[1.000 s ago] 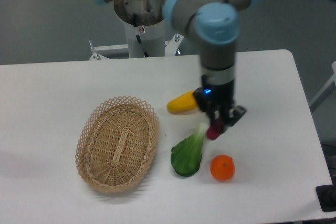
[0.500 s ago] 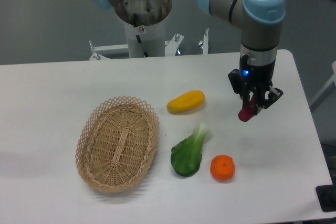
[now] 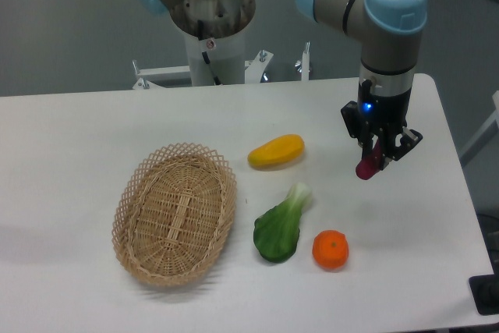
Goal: Pick up the sweet potato from the basket
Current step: 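Hold the sweet potato raised above the table beside the squash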
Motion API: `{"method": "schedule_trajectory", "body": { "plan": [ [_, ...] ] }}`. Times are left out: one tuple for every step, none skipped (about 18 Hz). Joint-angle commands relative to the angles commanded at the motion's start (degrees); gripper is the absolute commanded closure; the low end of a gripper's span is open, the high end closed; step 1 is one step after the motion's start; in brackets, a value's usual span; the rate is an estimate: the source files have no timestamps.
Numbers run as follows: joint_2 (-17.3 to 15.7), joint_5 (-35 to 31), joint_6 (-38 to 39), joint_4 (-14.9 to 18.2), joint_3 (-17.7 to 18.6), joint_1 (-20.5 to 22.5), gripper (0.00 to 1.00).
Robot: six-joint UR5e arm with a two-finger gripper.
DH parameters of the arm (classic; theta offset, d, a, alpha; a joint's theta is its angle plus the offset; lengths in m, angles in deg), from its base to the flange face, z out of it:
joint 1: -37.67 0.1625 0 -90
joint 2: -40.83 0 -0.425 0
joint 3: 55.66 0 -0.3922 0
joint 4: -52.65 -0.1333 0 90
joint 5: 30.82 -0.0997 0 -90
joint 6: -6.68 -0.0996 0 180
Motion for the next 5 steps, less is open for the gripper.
{"method": "schedule_trajectory", "body": {
  "plan": [
    [0.00, 0.00, 0.00, -0.09, 0.00, 0.00, 0.78],
    [-0.09, 0.09, 0.00, -0.09, -0.09, 0.00, 0.78],
    [-0.17, 0.09, 0.00, -0.09, 0.00, 0.00, 0.78],
    [-0.18, 0.09, 0.00, -0.09, 0.00, 0.00, 0.78],
    [-0.18, 0.09, 0.00, -0.09, 0.00, -0.09, 0.78]
  ]
}}
